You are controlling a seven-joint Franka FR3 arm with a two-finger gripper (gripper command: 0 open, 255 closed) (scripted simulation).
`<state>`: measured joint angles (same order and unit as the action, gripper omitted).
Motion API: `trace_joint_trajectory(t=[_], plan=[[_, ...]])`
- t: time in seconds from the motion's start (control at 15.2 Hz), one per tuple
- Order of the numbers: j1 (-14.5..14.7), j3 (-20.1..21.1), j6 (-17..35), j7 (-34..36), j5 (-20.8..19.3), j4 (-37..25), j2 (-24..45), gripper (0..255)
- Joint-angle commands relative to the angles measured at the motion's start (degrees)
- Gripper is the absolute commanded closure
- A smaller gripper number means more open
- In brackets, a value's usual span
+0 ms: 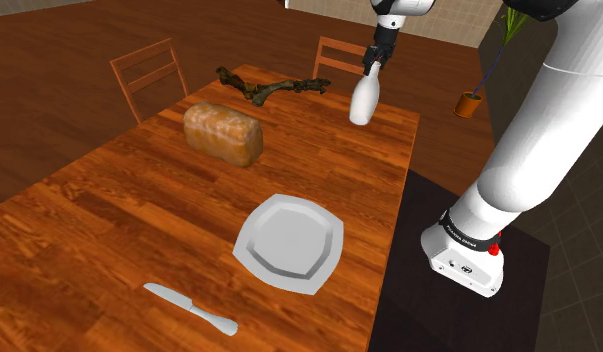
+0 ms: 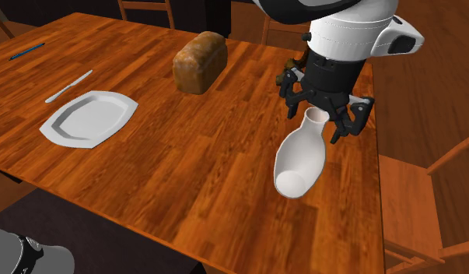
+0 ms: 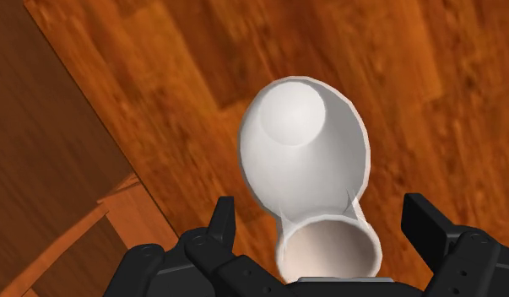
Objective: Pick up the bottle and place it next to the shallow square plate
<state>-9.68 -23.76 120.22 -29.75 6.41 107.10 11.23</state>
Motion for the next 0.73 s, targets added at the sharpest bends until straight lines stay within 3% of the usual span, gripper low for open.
trace_joint_trajectory(t=[0.0,0.13,0.2,0.66], plan=[[0.0,0.0,0.0,0.0,0.0,0.0,0.0,0],[0.0,0.0,0.0,0.0,0.0,0.0,0.0,0],[0.0,0.0,0.0,0.0,0.0,0.0,0.0,255],[0.0,0.0,0.0,0.0,0.0,0.0,0.0,255]])
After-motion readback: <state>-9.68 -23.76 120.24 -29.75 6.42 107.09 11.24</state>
